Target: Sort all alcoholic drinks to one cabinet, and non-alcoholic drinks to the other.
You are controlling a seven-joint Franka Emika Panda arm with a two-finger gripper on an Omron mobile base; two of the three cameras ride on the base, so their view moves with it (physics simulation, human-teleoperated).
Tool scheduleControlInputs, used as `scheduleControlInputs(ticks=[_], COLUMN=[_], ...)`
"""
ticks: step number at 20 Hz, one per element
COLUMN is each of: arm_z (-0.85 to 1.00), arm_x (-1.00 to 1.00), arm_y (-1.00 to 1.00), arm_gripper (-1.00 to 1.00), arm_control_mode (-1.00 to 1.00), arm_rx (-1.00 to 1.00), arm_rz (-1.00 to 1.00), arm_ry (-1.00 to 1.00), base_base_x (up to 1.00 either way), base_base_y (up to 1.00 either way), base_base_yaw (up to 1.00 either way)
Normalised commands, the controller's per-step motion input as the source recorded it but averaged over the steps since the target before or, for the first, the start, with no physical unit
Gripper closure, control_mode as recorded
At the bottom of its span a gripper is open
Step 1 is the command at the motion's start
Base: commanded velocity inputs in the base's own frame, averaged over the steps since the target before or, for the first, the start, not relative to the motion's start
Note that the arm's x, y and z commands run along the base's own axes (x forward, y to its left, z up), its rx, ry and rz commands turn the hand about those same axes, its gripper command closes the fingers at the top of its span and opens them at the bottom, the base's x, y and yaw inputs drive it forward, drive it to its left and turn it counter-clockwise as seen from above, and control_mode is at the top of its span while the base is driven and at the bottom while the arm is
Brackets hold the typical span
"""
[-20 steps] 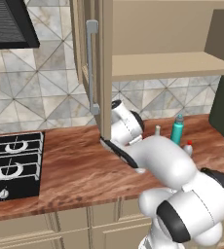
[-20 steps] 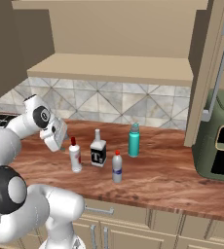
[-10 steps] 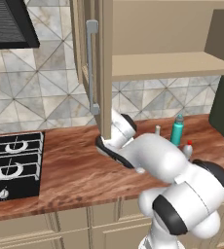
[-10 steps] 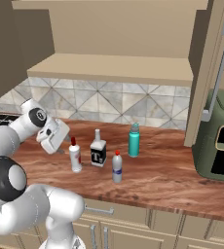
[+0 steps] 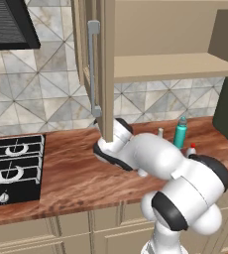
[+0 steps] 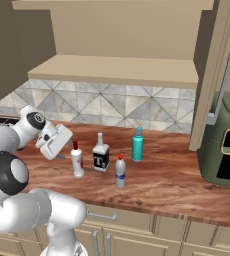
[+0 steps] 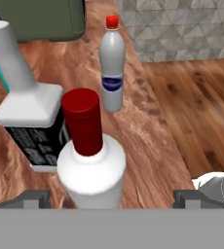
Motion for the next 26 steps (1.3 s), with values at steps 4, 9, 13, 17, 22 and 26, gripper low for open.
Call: scheduleControlInputs(ticks=[4,9,13,17,22,26], arm_z=[0.0,0.0,-0.07,-0.11,-0.12,-0.07], arm_x=[0.0,0.0,0.0,0.0,0.0,0.0], arm_y=[0.0,0.0,-0.03,-0.11,-0.12,-0.09], arm_gripper=[-1.0,-1.0,-1.0,-1.0,-1.0,-1.0], arm_control_mode=[-1.0,-1.0,-1.0,-1.0,-1.0,-1.0], arm_rx=[-0.08,-0.05,-0.04,-0.03,-0.04,-0.04], arm_rz=[-0.04,0.0,0.0,0.0,0.0,0.0], arm_ry=[0.0,0.01,0.05,0.09,0.08,0.07], base_base_x=[0.0,0.0,0.0,0.0,0.0,0.0], base_base_y=[0.0,0.0,0.0,0.0,0.0,0.0], base_base_yaw=[0.0,0.0,0.0,0.0,0.0,0.0])
